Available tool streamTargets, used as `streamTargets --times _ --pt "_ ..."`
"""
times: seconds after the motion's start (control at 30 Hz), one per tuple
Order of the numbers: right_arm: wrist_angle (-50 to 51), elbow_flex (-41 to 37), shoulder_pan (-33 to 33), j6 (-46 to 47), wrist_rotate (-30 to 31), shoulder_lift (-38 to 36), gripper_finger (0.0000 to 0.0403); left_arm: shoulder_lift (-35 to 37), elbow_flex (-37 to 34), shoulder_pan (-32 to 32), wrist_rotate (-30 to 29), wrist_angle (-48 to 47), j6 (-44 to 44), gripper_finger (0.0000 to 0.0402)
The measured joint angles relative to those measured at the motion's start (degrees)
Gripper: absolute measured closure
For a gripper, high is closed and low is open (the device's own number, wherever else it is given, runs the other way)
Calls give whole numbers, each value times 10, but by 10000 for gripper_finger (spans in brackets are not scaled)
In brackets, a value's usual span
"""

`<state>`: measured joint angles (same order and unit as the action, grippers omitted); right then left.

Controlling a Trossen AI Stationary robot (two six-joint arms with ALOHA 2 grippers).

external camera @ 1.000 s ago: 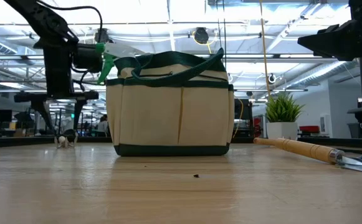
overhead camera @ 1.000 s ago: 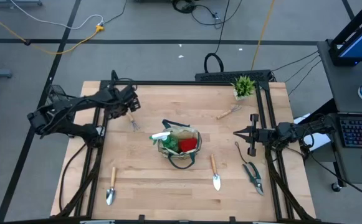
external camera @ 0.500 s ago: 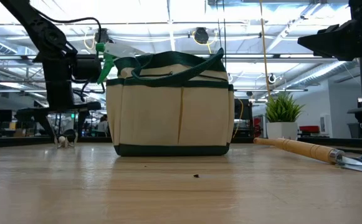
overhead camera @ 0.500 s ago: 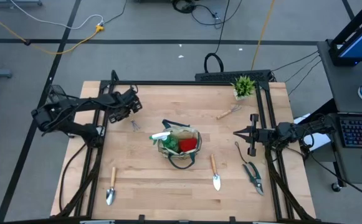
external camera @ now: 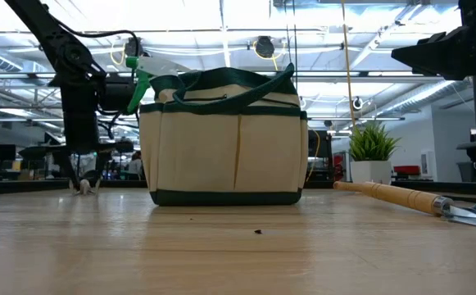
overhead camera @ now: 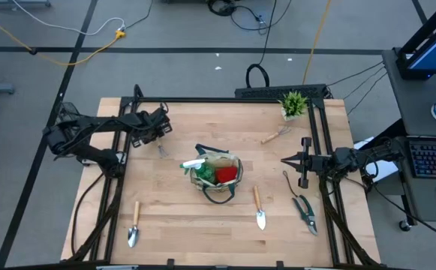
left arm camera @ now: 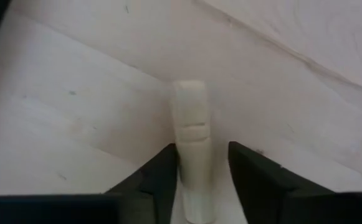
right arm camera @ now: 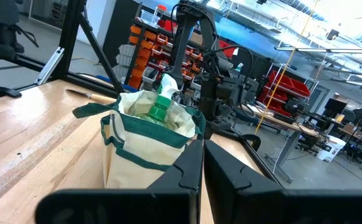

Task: Pick & Place Garden tools in Gardening bag
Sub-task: Put the left brown hand rake into the gardening bag

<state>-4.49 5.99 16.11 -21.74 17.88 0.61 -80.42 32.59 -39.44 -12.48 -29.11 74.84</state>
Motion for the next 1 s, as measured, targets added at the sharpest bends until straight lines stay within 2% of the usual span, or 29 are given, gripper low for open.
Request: streamTargets --times 0.2,0.67,1.0 --pt "0 0 0 0 0 0 394 -1 -1 0 -23 14 -27 329" --pt "0 0 0 0 0 0 394 0 -1 -1 -30 43 -47 328" --pt "0 0 0 0 0 0 394 87 -2 -1 -24 96 -105 328"
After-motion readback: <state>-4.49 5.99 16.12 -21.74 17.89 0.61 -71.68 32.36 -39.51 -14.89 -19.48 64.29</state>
